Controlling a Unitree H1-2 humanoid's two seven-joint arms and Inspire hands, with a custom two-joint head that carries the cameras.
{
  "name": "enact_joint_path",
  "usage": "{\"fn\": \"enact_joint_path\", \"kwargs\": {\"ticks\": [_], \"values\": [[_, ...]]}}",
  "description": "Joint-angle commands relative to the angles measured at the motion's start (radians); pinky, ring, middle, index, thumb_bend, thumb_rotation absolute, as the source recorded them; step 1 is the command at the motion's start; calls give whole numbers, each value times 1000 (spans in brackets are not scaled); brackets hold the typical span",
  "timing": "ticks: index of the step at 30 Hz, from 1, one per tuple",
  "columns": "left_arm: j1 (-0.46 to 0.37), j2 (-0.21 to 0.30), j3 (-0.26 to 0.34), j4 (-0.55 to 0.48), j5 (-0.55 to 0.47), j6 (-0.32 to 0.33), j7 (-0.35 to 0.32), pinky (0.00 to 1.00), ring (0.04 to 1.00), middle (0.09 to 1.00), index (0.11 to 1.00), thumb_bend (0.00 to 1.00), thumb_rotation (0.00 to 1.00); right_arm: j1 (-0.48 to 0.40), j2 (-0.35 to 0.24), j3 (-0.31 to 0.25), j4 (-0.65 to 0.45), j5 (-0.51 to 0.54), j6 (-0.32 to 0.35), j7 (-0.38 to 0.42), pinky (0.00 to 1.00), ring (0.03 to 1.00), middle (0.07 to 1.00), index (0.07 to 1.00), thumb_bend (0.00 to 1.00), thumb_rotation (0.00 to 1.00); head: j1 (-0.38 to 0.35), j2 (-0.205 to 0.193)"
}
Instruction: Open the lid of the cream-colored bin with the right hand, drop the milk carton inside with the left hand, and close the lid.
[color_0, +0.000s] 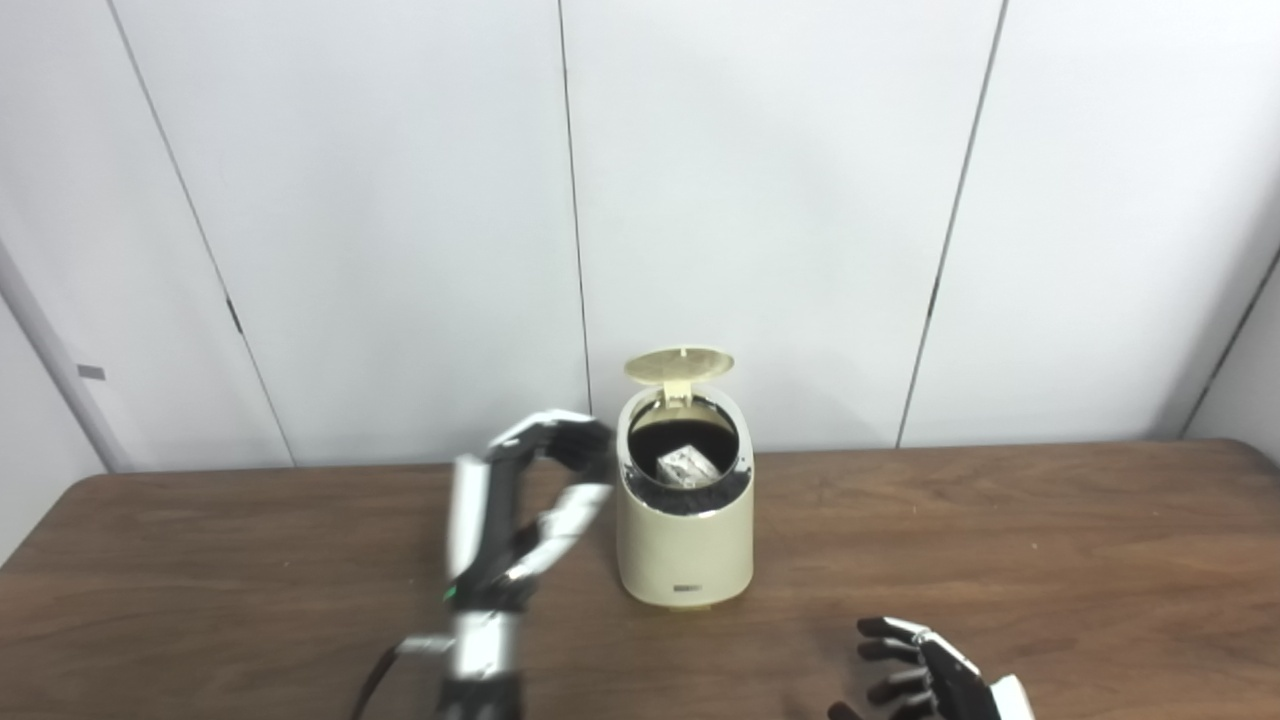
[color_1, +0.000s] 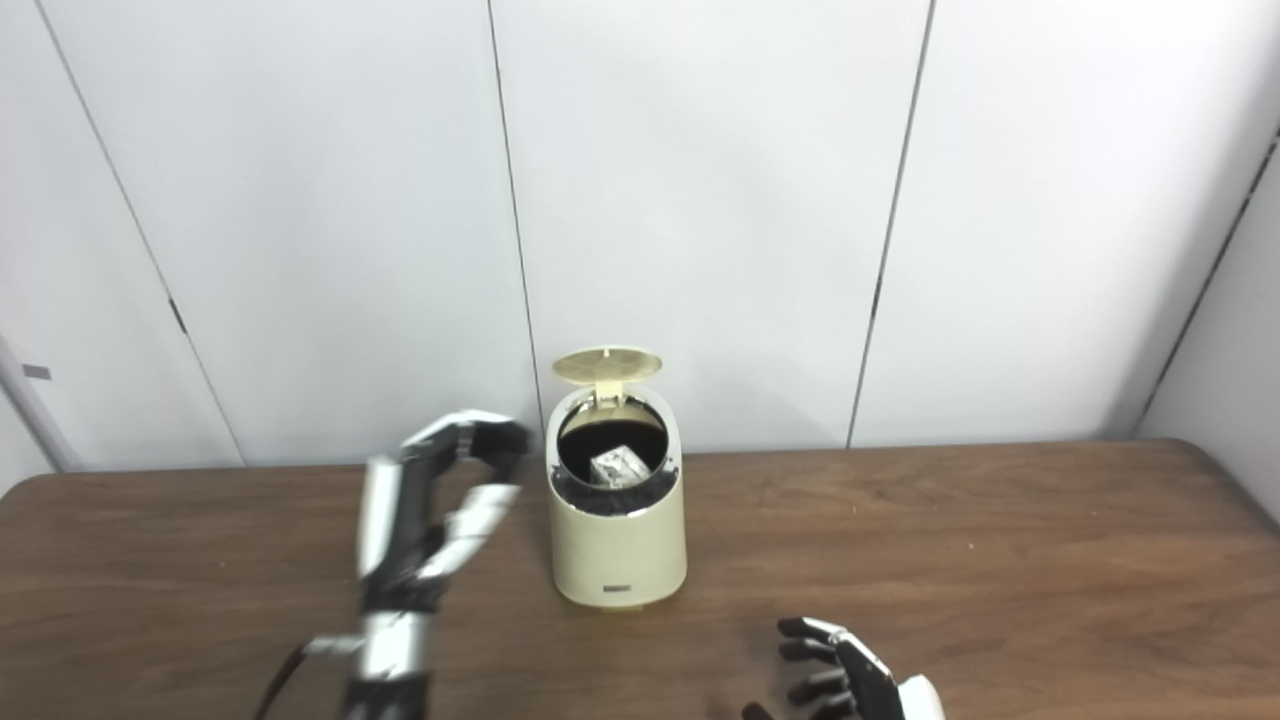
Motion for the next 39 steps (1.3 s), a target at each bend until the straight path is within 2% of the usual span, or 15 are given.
{"fn": "enact_joint_path", "kwargs": {"ticks": [1,2,5,6,7,11,13,16,19,21,25,28,31,34,39], "values": [[56,63,30,-73,-97,-9,-79,522,544,565,583,291,717,-31,-16,7,-92,-74,-75,-33,595,719,743,725,303,352,-8,0],[106,94,37,-114,-167,18,-132,533,567,590,608,311,752,-66,-26,4,-120,-85,-78,-22,599,724,748,727,303,366,-14,-2],[218,151,58,-201,-313,112,-246,597,647,682,696,450,813,-178,-72,-14,-186,-93,-84,31,653,786,807,782,364,584,-16,-3],[245,161,66,-217,-334,136,-272,626,669,709,722,497,843,-212,-87,-20,-206,-89,-76,54,689,806,827,806,453,697,-16,-3],[269,169,72,-231,-353,158,-294,640,681,723,735,514,864,-249,-105,-27,-220,-76,-74,74,708,816,832,816,505,729,-17,-4],[344,176,95,-261,-403,212,-362,688,716,758,771,501,903,-415,-172,-47,-242,-34,-35,172,698,806,822,816,658,775,-18,-4],[381,170,106,-269,-423,219,-391,699,729,772,786,474,891,-517,-190,-47,-236,-40,15,243,615,778,816,799,722,780,-20,-6],[419,154,119,-273,-454,226,-433,696,738,782,792,449,800,-648,-218,-27,-226,-135,90,361,625,798,807,781,725,853,-26,-6],[444,138,132,-282,-457,251,-455,706,749,786,789,459,781,-773,-238,3,-191,-197,144,465,662,825,812,790,711,899,-29,-5],[449,125,139,-280,-448,260,-461,727,756,789,791,471,788,-835,-247,18,-155,-216,160,506,678,833,820,792,713,881,-31,-7],[445,104,150,-263,-408,248,-477,735,754,795,794,444,815,-925,-259,62,-46,-252,163,556,663,833,817,784,774,887,-38,-10],[442,93,155,-258,-387,238,-488,738,754,794,798,431,824,-966,-264,90,25,-278,167,584,644,809,785,758,803,910,-36,-10],[442,79,159,-260,-374,240,-492,732,751,783,791,432,826,-997,-275,110,101,-286,160,602,664,795,771,746,823,883,-34,-12],[443,74,160,-264,-376,247,-502,741,750,765,760,436,837,-1018,-283,124,149,-287,158,623,722,815,779,752,802,859,-37,-14],[440,67,163,-270,-390,255,-527,768,763,760,735,461,840,-1051,-276,149,203,-309,204,681,817,869,818,783,828,885,-38,-13]]}}
